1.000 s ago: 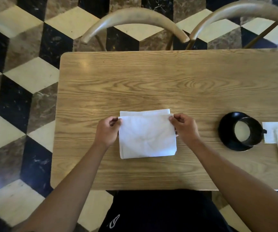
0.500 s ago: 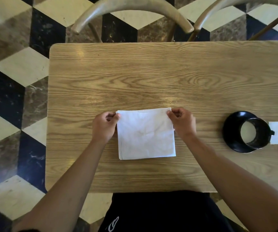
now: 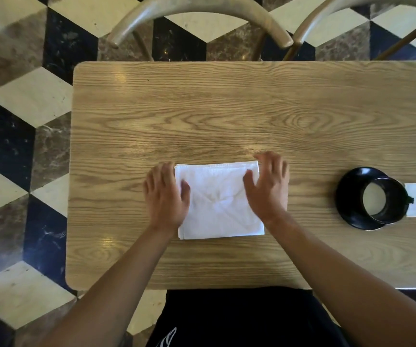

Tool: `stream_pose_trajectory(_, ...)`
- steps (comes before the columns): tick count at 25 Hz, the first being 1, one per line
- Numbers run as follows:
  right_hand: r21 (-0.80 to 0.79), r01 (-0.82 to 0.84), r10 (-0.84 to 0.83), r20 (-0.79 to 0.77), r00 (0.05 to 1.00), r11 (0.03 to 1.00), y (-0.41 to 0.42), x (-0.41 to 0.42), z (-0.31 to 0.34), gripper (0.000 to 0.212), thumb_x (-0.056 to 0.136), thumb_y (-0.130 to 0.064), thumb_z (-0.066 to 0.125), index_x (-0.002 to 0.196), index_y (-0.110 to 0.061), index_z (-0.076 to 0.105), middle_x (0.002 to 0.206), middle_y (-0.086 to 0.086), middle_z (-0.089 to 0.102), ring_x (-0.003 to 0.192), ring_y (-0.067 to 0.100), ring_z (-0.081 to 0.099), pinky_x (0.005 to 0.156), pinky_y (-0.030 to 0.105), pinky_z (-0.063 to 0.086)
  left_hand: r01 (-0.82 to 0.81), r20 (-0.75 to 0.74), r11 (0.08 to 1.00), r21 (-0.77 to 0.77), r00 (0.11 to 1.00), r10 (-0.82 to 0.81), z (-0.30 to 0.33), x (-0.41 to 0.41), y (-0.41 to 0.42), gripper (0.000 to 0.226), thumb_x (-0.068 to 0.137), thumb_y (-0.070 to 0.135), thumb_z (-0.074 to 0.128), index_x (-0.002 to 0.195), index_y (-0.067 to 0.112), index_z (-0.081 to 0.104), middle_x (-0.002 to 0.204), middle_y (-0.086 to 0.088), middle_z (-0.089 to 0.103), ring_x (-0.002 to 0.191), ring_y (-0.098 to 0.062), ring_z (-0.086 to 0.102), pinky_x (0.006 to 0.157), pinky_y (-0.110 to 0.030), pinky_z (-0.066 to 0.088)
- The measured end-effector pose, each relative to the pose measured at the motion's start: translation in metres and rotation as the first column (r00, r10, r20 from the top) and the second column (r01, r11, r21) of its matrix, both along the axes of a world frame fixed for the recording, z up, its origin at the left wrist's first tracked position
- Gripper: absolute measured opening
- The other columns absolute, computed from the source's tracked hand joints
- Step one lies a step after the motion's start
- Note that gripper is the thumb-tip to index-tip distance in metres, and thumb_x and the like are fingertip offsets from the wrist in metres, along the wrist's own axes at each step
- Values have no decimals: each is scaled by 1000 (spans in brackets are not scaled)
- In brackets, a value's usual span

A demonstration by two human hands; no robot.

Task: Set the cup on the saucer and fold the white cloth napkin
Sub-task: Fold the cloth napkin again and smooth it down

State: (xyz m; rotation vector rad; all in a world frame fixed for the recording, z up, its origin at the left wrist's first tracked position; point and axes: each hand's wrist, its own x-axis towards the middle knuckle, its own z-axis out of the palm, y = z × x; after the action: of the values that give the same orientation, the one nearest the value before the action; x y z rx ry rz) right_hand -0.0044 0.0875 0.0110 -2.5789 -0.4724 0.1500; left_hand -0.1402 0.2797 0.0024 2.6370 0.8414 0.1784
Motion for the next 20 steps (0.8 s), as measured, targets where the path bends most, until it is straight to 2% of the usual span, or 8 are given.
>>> stream_pose_trajectory(2, -56, -247, 249, 27, 968, 967, 13, -25, -1, 49, 93, -25, 56, 137, -4, 55, 147, 17, 49, 141, 39, 40, 120, 53, 28, 245, -35, 968, 57, 969, -243, -8, -9, -19, 61, 96, 25, 53, 149, -2, 40, 154, -24, 42, 147, -44, 35, 122, -57, 24)
stream_pose_trajectory(3, -87, -339, 341, 9, 940, 937, 19, -39, -7, 52, 96, -27, 53, 143, -4, 50, 155, 16, 43, 148, 38, 32, 124, 53, 21, 310, -67, 949, 50, 949, -306, -15, -11, -27, 65, 99, 27, 49, 153, -3, 34, 162, -25, 32, 153, -43, 25, 125, -59, 17)
stream_pose_trajectory(5, -136, -424, 424, -27, 905, 895, 26, -58, -23, 57, 100, -30, 49, 151, -5, 42, 163, 14, 33, 154, 36, 22, 125, 53, 18, 334, -122, 942, 38, 937, -327, -25, -12, -32, 67, 103, 33, 43, 157, -4, 26, 167, -24, 20, 156, -42, 14, 127, -57, 13)
stream_pose_trajectory(9, -223, -416, 417, -44, 908, 882, 22, -61, -50, 67, 100, -38, 47, 157, -7, 31, 167, 12, 25, 156, 32, 17, 125, 54, 18, 318, -166, 946, 58, 938, -305, -43, -12, -27, 67, 103, 32, 45, 156, -4, 26, 167, -23, 21, 157, -39, 15, 126, -55, 19)
stream_pose_trajectory(13, -264, -401, 418, 11, 908, 877, 10, -57, -53, 76, 99, -49, 47, 159, -8, 26, 169, 10, 20, 157, 27, 14, 127, 50, 15, 342, -192, 937, 70, 926, -324, -49, -15, -23, 76, 102, 44, 41, 159, 0, 19, 169, -21, 13, 158, -37, 8, 126, -55, 18)
stream_pose_trajectory(18, -365, -308, 327, -12, 945, 879, -30, -33, -54, 84, 97, -57, 41, 161, -8, 18, 170, 9, 13, 158, 24, 9, 126, 50, 15, 345, -219, 936, 73, 921, -323, -48, -15, -23, 80, 99, 48, 40, 161, 3, 15, 170, -18, 11, 159, -36, 6, 126, -55, 16)
stream_pose_trajectory(20, -394, -283, 297, -25, 955, 875, -32, -32, -49, 85, 98, -59, 37, 161, -7, 15, 171, 9, 9, 158, 28, 5, 126, 52, 13, 334, -205, 938, 90, 928, -310, -48, -14, -25, 80, 99, 49, 39, 160, 3, 18, 170, -18, 13, 158, -36, 7, 125, -56, 18)
